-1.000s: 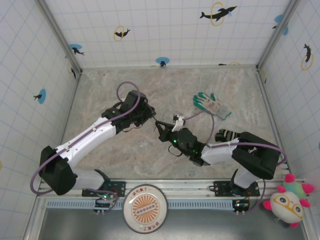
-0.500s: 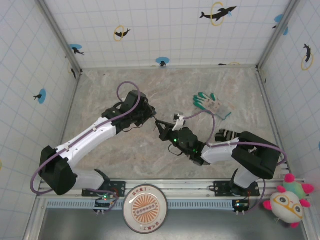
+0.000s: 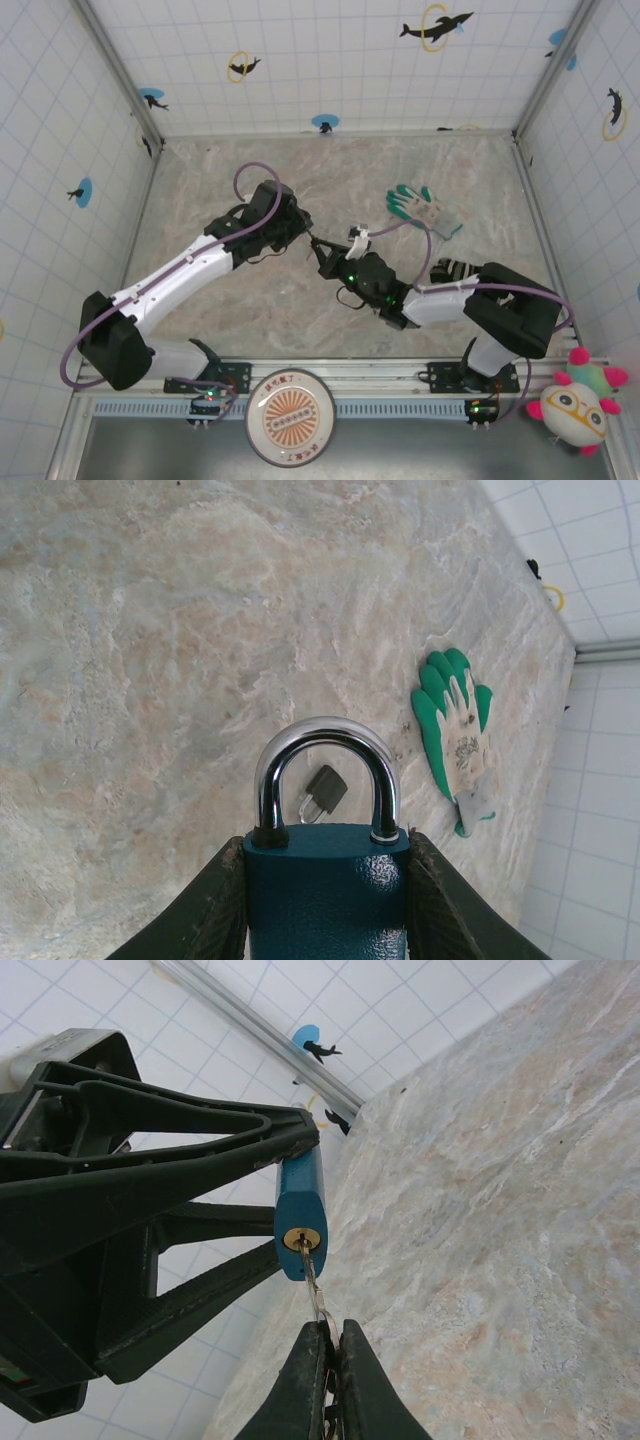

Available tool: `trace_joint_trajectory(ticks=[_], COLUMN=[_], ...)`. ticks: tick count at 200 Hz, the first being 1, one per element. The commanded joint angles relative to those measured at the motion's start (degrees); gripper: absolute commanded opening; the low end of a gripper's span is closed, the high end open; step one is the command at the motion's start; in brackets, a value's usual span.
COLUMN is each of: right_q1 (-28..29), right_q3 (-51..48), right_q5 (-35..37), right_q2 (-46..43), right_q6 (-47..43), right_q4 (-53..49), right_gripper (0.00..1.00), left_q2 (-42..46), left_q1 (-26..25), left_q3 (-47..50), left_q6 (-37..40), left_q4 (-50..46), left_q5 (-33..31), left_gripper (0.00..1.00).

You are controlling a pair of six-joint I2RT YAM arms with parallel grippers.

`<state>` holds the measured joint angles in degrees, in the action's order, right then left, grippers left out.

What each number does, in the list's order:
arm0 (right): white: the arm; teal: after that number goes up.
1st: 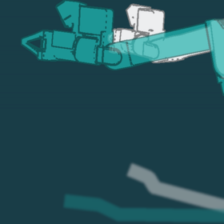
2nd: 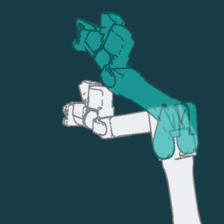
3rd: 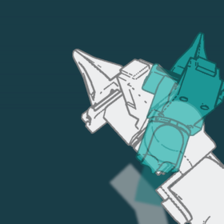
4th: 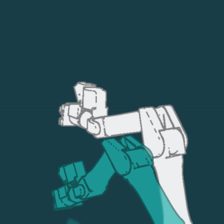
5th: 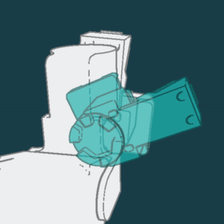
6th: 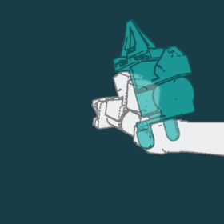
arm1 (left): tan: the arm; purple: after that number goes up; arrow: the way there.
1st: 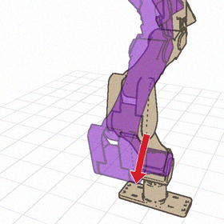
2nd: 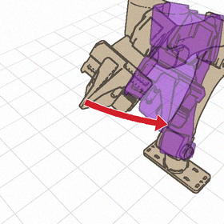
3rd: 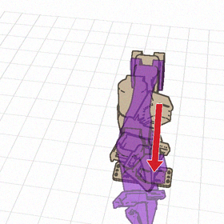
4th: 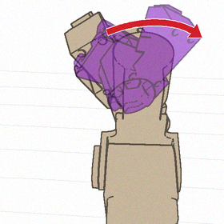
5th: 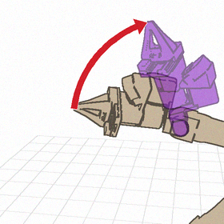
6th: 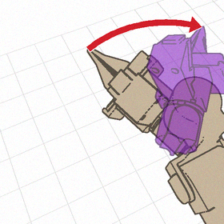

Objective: Unlock with the key

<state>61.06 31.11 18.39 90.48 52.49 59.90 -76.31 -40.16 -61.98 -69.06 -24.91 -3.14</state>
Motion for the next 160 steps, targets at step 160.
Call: trace_joint_trajectory(ticks=[160], right_q1=[3.1], right_q3=[7.2], right_q5=[12.7], right_q2=[-3.2], right_q6=[-5.2], right_q4=[-14.6], right_gripper=[0.00], left_q2=[-0.2], left_q1=[-2.4], left_q3=[-0.8], left_q6=[-1.0], left_q4=[0.1], left_q5=[1.3], left_gripper=[0.14])
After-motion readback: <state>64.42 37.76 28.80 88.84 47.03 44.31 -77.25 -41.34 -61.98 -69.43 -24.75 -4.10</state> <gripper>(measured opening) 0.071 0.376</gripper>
